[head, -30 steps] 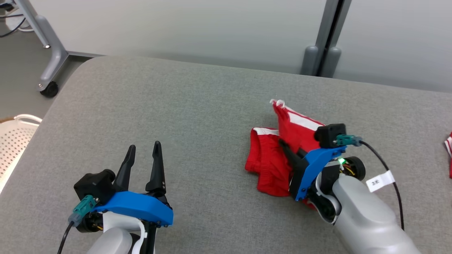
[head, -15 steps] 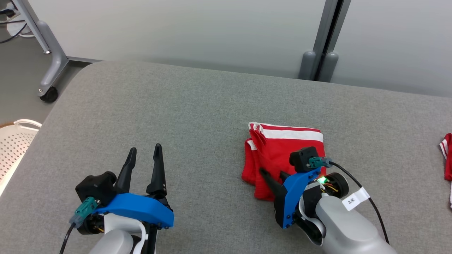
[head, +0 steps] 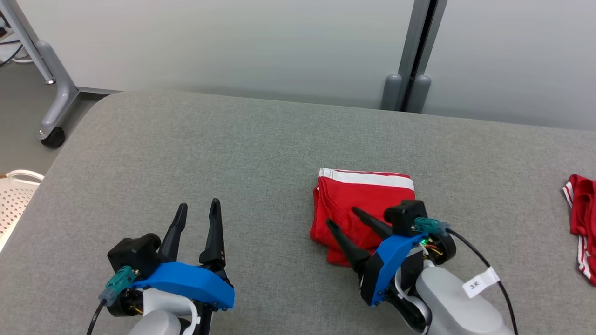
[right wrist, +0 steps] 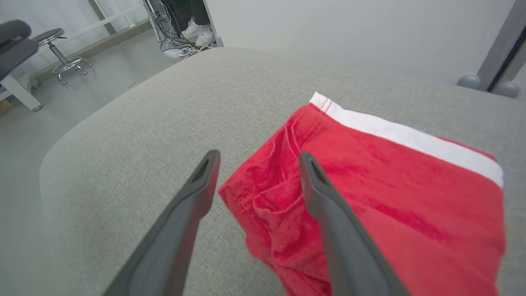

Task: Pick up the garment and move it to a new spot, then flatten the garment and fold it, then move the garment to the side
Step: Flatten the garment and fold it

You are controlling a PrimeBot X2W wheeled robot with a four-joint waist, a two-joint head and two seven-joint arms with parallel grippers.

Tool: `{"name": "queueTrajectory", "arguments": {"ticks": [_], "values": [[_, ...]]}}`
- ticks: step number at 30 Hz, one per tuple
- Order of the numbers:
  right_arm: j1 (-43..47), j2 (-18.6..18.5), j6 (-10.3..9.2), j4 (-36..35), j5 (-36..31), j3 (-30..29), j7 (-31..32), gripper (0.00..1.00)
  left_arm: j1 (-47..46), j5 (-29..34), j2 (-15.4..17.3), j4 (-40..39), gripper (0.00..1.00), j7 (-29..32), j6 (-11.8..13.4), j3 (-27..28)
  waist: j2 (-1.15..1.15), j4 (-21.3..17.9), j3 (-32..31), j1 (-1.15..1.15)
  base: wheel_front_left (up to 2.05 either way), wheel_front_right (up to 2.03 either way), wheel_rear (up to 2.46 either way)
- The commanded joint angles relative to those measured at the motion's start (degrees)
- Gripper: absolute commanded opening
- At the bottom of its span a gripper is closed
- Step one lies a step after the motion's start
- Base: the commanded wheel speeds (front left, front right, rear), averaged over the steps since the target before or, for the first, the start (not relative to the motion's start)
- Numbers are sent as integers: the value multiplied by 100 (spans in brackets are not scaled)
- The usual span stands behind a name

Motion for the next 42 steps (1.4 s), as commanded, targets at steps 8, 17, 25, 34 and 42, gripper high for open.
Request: {"name": "queueTrajectory", "arguments": {"ticks": [8, 17, 25, 34, 42], "values": [[352, -266, 1, -587, -243, -1056, -125, 100, 1, 8, 17, -31, 100, -3, 24, -17, 0, -109, 15, 0, 0, 0, 0], [350, -326, 1, -514, -944, -1342, 152, 28, -141, 17, -1, -21, 100, 5, -20, -40, 0, -15, 134, 0, 0, 0, 0], [353, -48, 1, -69, -794, -897, 119, 0, -199, -27, -34, 14, 100, -40, -53, 10, 0, 207, 223, 0, 0, 0, 0], [119, 171, 1, 391, -427, 24, 56, 0, -249, -28, -96, 61, 100, -89, -60, 13, 0, 321, 291, 0, 0, 0, 0], [-104, 196, 1, 702, -129, 539, -247, 0, -182, -48, -117, 137, 100, -141, -55, 68, 0, 168, 253, 0, 0, 0, 0]]}}
